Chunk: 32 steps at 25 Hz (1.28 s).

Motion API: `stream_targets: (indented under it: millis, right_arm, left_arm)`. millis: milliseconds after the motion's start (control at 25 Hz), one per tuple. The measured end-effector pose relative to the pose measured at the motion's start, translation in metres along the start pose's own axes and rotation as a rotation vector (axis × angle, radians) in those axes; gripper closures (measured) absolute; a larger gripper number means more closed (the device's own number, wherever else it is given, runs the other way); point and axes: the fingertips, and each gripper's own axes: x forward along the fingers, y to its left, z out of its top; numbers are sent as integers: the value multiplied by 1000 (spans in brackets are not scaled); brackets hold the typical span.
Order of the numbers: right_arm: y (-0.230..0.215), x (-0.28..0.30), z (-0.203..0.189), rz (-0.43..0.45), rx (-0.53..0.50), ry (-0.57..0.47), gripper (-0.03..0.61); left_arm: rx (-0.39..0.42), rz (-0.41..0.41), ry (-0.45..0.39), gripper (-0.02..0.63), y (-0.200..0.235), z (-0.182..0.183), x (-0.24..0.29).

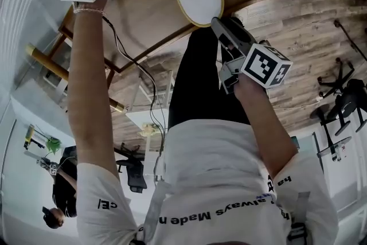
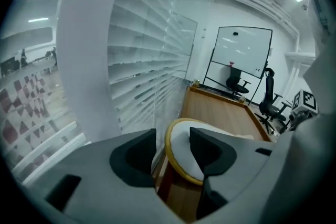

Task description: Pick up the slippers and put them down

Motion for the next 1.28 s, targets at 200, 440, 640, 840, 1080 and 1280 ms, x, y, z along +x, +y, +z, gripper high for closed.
stream_targets:
  millis: [200,440,640,840,1080,1280]
  right_arm:
    - [-3,4,-4,-11,13,18,460]
    - [-3,1,-3,-17,11,37,483]
    - [-2,-4,-3,-3,35,30,512]
    - [12,-9,10,30,-4,9,536]
    - [19,-22,30,43,-19,-13,541]
    - [33,-39,44,63,-44,-23,545]
  left_arm:
    - [78,-18,39,468,-5,-6,1]
    - [83,-38,57,486,-7,-5,0]
    - [90,-50,72,494,-11,-5,0]
    - [34,-43,32,522,-12,14,-13]
    - [20,-21,38,532,-15,27,-29]
    - [-21,13,25,541,-19,41,-52]
